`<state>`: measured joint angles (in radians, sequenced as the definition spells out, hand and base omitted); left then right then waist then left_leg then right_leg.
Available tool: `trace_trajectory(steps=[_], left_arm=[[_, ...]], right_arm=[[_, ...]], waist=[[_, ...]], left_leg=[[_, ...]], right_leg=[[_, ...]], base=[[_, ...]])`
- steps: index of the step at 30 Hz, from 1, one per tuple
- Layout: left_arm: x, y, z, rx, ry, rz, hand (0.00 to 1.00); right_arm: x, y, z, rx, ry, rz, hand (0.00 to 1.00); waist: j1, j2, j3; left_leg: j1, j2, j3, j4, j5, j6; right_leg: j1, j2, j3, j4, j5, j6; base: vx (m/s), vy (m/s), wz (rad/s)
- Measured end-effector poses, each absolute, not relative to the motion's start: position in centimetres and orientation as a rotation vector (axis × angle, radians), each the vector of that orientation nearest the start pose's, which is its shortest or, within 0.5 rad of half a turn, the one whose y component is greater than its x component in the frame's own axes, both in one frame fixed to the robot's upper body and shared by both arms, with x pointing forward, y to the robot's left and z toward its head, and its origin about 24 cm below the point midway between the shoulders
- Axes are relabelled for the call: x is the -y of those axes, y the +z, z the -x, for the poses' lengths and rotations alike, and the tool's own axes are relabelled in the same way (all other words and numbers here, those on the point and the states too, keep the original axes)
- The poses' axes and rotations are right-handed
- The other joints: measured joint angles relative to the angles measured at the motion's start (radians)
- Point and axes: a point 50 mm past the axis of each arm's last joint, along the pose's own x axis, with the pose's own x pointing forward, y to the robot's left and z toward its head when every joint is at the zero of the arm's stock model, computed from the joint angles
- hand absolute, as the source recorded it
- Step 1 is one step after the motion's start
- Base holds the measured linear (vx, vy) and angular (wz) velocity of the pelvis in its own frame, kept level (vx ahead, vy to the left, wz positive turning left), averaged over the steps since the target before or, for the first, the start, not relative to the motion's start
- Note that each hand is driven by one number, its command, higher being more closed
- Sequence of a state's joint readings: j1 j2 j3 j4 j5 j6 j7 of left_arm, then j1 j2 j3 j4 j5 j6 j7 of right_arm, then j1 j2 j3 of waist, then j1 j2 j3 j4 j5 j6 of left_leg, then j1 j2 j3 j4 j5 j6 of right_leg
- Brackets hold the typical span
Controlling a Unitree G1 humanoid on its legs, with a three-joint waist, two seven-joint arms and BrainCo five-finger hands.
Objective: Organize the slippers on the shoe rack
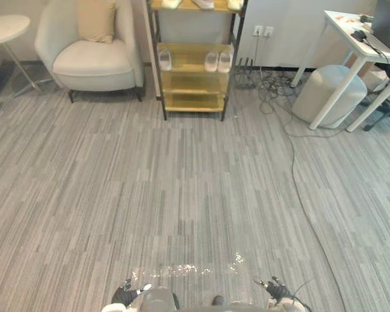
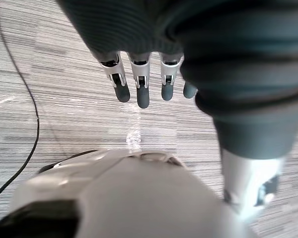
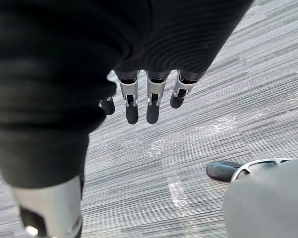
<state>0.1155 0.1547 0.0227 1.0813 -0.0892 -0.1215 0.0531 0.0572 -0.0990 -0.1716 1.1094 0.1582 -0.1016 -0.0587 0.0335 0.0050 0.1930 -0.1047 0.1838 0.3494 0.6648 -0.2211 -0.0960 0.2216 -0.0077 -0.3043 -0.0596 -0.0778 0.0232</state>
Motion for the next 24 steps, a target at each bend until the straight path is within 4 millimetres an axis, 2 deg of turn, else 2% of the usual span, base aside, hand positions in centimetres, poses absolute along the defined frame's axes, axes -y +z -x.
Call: trace_trajectory(steps=[2, 3, 4, 5, 7, 8, 9, 10, 11, 12, 13, 14, 15, 16, 17, 18, 19, 21, 22, 23, 24], left_arm=[[-21.8, -15.8, -8.6, -1.052, 0.225, -0.075, 0.00], [-22.1, -15.7, -8.9, -1.040, 0.246, -0.064, 0.00], [-21.8, -15.6, -9.5, -1.025, 0.259, -0.039, 0.00], [-21.8, -15.6, -9.4, -1.022, 0.264, -0.032, 0.00], [-21.5, -15.7, -8.9, -1.031, 0.263, -0.023, 0.00], [-21.4, -15.8, -8.6, -1.044, 0.264, -0.020, 0.00], [-21.5, -15.9, -8.4, -1.050, 0.264, -0.023, 0.00], [-21.8, -15.9, -8.2, -1.056, 0.268, -0.029, 0.00], [-22.2, -15.8, -8.2, -1.056, 0.274, -0.038, 0.00], [-22.2, -15.8, -8.4, -1.055, 0.274, -0.040, 0.00], [-22.2, -15.8, -8.4, -1.059, 0.272, -0.042, 0.00], [-22.4, -15.8, -8.2, -1.063, 0.273, -0.046, 0.00], [-22.5, -15.8, -8.2, -1.065, 0.263, -0.062, 0.00], [-22.7, -15.7, -8.4, -1.060, 0.252, -0.078, 0.00], [-22.8, -15.7, -8.4, -1.059, 0.254, -0.081, 0.00], [-22.8, -15.7, -8.5, -1.058, 0.255, -0.083, 0.00], [-22.8, -15.6, -8.7, -1.052, 0.252, -0.083, 0.00], [-22.3, -15.4, -9.7, -1.016, 0.249, -0.063, 0.00], [-21.8, -15.2, -10.5, -0.992, 0.240, -0.050, 0.00], [-21.3, -15.2, -11.2, -0.977, 0.230, -0.038, 0.00], [-20.8, -15.1, -11.6, -0.967, 0.221, -0.026, 0.00]], right_arm=[[21.5, -15.8, -9.8, -1.029, -0.374, -0.101, 0.00], [21.7, -15.5, -10.7, -1.001, -0.371, -0.095, 0.00], [21.8, -15.5, -10.7, -1.009, -0.373, -0.092, 0.00], [22.0, -15.5, -10.7, -1.012, -0.375, -0.087, 0.00], [21.8, -15.5, -10.9, -1.014, -0.355, -0.074, 0.00], [21.4, -15.5, -11.2, -1.009, -0.345, -0.081, 0.00], [20.7, -15.6, -11.3, -1.010, -0.336, -0.095, 0.00], [20.3, -15.7, -11.1, -1.017, -0.328, -0.103, 0.00], [19.8, -15.9, -10.7, -1.029, -0.324, -0.115, 0.00], [19.6, -15.9, -10.7, -1.030, -0.320, -0.119, 0.00], [19.7, -15.8, -11.0, -1.019, -0.316, -0.117, 0.00], [19.6, -15.7, -11.3, -1.012, -0.313, -0.120, 0.00], [19.5, -15.7, -11.4, -1.002, -0.311, -0.122, 0.00], [19.3, -15.7, -11.4, -1.003, -0.304, -0.125, 0.00], [19.1, -15.7, -11.5, -1.003, -0.291, -0.123, 0.00], [19.1, -15.6, -11.7, -1.000, -0.287, -0.124, 0.00], [19.1, -15.5, -12.0, -0.991, -0.284, -0.120, 0.00], [19.5, -15.3, -12.6, -0.974, -0.271, -0.099, 0.00], [19.9, -15.0, -13.3, -0.952, -0.276, -0.089, 0.00], [20.2, -14.7, -13.8, -0.934, -0.277, -0.082, 0.00], [20.4, -14.5, -14.3, -0.916, -0.276, -0.077, 0.00]], waist=[[-0.001, 0.005, 0.013], [-0.001, 0.002, 0.038], [0.005, 0.000, 0.044], [0.014, -0.010, 0.041], [0.027, 0.009, 0.033], [0.029, 0.012, 0.030], [0.029, 0.006, 0.019], [0.029, -0.010, 0.010], [0.028, -0.028, -0.001], [0.030, -0.034, -0.003], [0.030, -0.033, -0.004], [0.027, -0.036, -0.005], [0.021, -0.044, -0.010], [0.021, -0.048, -0.012], [0.022, -0.055, -0.017], [0.022, -0.056, -0.017], [0.017, -0.050, -0.016], [0.009, -0.032, -0.008], [0.007, -0.011, 0.005], [0.002, 0.007, 0.015], [-0.003, 0.016, 0.022]], left_leg=[[-0.014, 0.007, 0.000, 0.045, 0.004, 0.001], [-0.081, 0.033, 0.001, 0.148, 0.002, 0.009], [-0.129, 0.011, -0.018, 0.118, -0.043, 0.023], [-0.149, -0.031, -0.033, -0.043, -0.037, 0.027], [-0.159, -0.053, -0.055, -0.310, 0.033, 0.025], [-0.152, -0.054, -0.060, -0.369, 0.095, 0.030], [-0.147, -0.069, -0.058, -0.379, 0.127, 0.050], [-0.151, -0.082, -0.056, -0.362, 0.123, 0.056], [-0.158, -0.098, -0.053, -0.330, 0.094, 0.085], [-0.148, -0.100, -0.044, -0.316, 0.063, 0.089], [-0.116, -0.100, -0.034, -0.325, 0.044, 0.091], [-0.084, -0.104, -0.028, -0.334, 0.036, 0.087], [-0.038, -0.109, -0.024, -0.335, 0.012, 0.095], [0.007, -0.114, -0.022, -0.342, -0.009, 0.099], [0.052, -0.118, -0.022, -0.354, -0.022, 0.099], [0.091, -0.119, -0.022, -0.373, -0.028, 0.099], [0.144, -0.116, -0.027, -0.416, -0.028, 0.097], [0.201, -0.097, -0.031, -0.471, -0.022, 0.087], [0.229, -0.077, -0.033, -0.497, -0.021, 0.085], [0.248, -0.059, -0.035, -0.513, -0.020, 0.084], [0.264, -0.045, -0.040, -0.530, -0.016, 0.077]], right_leg=[[0.008, 0.000, 0.013, -0.015, -0.023, -0.014], [0.019, 0.004, 0.019, -0.011, -0.033, -0.012], [0.009, -0.013, 0.025, 0.007, -0.039, -0.025], [-0.024, -0.044, 0.033, 0.028, -0.053, -0.016], [-0.046, -0.054, 0.063, 0.029, -0.060, -0.007], [-0.045, -0.057, 0.078, 0.029, -0.072, 0.013], [-0.045, -0.071, 0.092, 0.028, -0.083, 0.031], [-0.045, -0.086, 0.094, 0.029, -0.092, 0.045], [-0.047, -0.105, 0.096, 0.066, -0.109, 0.063], [-0.093, -0.124, 0.102, 0.195, -0.139, 0.086], [-0.171, -0.150, 0.101, 0.393, -0.157, 0.107], [-0.223, -0.171, 0.103, 0.545, -0.152, 0.134], [-0.278, -0.196, 0.096, 0.723, -0.122, 0.178], [-0.317, -0.221, 0.069, 0.848, -0.110, 0.170], [-0.346, -0.244, 0.027, 0.941, -0.122, 0.144], [-0.362, -0.255, -0.015, 0.980, -0.144, 0.115], [-0.384, -0.256, -0.079, 0.968, -0.182, 0.068], [-0.437, -0.234, -0.165, 0.833, -0.213, 0.032], [-0.478, -0.208, -0.188, 0.707, -0.207, 0.016], [-0.507, -0.182, -0.184, 0.586, -0.175, 0.011], [-0.528, -0.164, -0.173, 0.450, -0.103, 0.023]], base=[[0.06, 0.007, -0.02], [0.05, 0.045, 0.09], [0.03, 0.074, -0.08], [0.02, 0.085, -0.37], [0.10, 0.147, -0.56], [0.19, 0.179, -0.50], [0.26, 0.177, -0.42], [0.30, 0.162, -0.27], [0.34, 0.164, -0.23], [0.37, 0.166, -0.24], [0.38, 0.185, -0.22], [0.36, 0.185, -0.08], [0.50, 0.178, 0.03], [0.45, 0.112, 0.04], [0.57, 0.099, -0.01], [0.48, 0.042, 0.01], [0.47, 0.024, 0.10], [0.46, -0.047, 0.13], [0.54, -0.123, 0.12], [0.45, -0.127, 0.20], [0.46, -0.166, 0.33]])
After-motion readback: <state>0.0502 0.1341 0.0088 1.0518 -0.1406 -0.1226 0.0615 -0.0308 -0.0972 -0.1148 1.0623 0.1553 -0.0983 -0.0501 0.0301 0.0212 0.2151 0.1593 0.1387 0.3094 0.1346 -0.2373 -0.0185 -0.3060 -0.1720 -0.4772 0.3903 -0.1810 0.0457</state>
